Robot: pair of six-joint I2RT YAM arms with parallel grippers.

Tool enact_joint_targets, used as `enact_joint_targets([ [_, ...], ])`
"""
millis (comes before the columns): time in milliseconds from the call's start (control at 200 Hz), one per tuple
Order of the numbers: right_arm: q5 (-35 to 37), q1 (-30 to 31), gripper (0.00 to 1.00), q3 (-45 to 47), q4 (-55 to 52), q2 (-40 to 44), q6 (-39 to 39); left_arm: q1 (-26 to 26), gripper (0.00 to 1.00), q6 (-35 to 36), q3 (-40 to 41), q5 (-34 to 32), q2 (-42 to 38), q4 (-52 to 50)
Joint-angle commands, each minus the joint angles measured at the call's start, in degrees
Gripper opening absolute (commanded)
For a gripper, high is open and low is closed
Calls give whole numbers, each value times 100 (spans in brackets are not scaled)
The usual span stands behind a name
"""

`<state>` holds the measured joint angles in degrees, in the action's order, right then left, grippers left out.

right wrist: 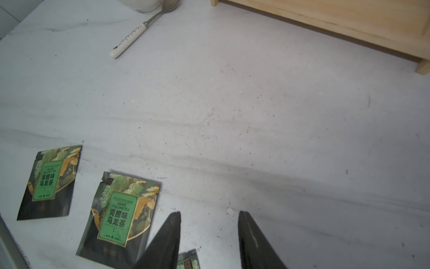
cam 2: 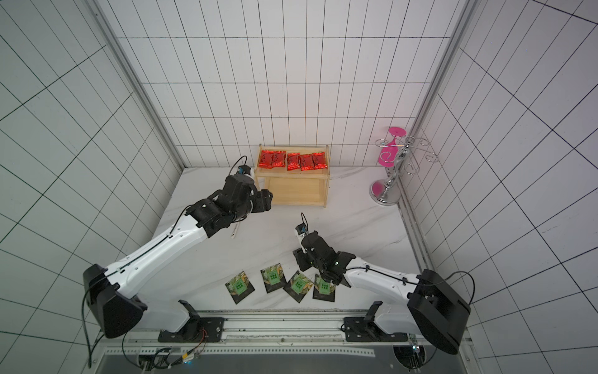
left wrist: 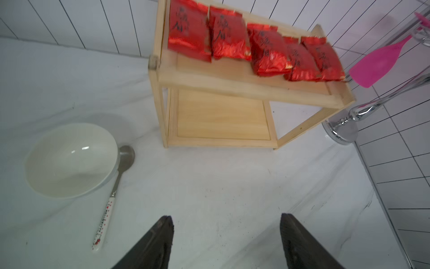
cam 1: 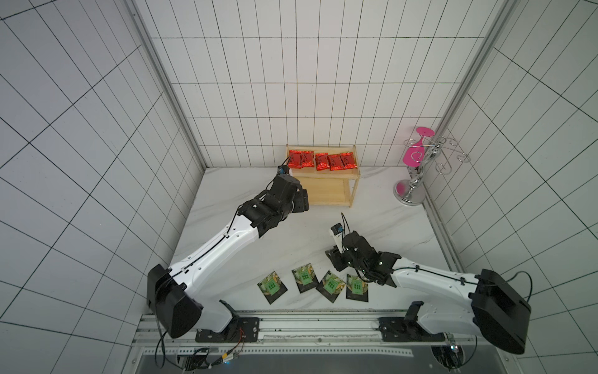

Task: Place the tea bags on the shelf by color
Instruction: Move the tea bag to the center of the board.

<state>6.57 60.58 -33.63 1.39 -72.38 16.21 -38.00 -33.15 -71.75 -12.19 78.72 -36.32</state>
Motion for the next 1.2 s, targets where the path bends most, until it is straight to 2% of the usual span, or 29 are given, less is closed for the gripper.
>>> enact_joint_targets([
  [0, 731, 783, 46, -71, -139, -271, -381, 29, 76, -612, 911, 427, -416, 189],
  [95, 1127, 1404, 50, -247, -138, -662, -574, 55, 76, -797, 1559, 768, -837, 295],
  [215, 1585, 1985, 58, -513, -304, -1244, -793, 132, 76, -938, 2256, 1281, -1125, 712],
  [340, 1934, 2277, 65, -752, -503, -1698, -812, 445, 77, -975, 2359, 1658, -1142, 515],
  [450, 1971, 2283, 67, -811, -474, -1791, -794, 774, 77, -933, 2344, 2034, -1058, 391],
  [630, 1939, 2166, 68, -874, -491, -2034, -764, 910, 76, -969, 2638, 2292, -1033, 582],
  [1024, 1230, 1607, 68, -906, -288, -2025, -671, 1230, 76, -1150, 3579, 2567, -1285, 775],
  [1199, 986, 1752, 69, -821, -599, -1473, -762, 1289, 77, -1133, 3567, 2593, -1221, 680],
])
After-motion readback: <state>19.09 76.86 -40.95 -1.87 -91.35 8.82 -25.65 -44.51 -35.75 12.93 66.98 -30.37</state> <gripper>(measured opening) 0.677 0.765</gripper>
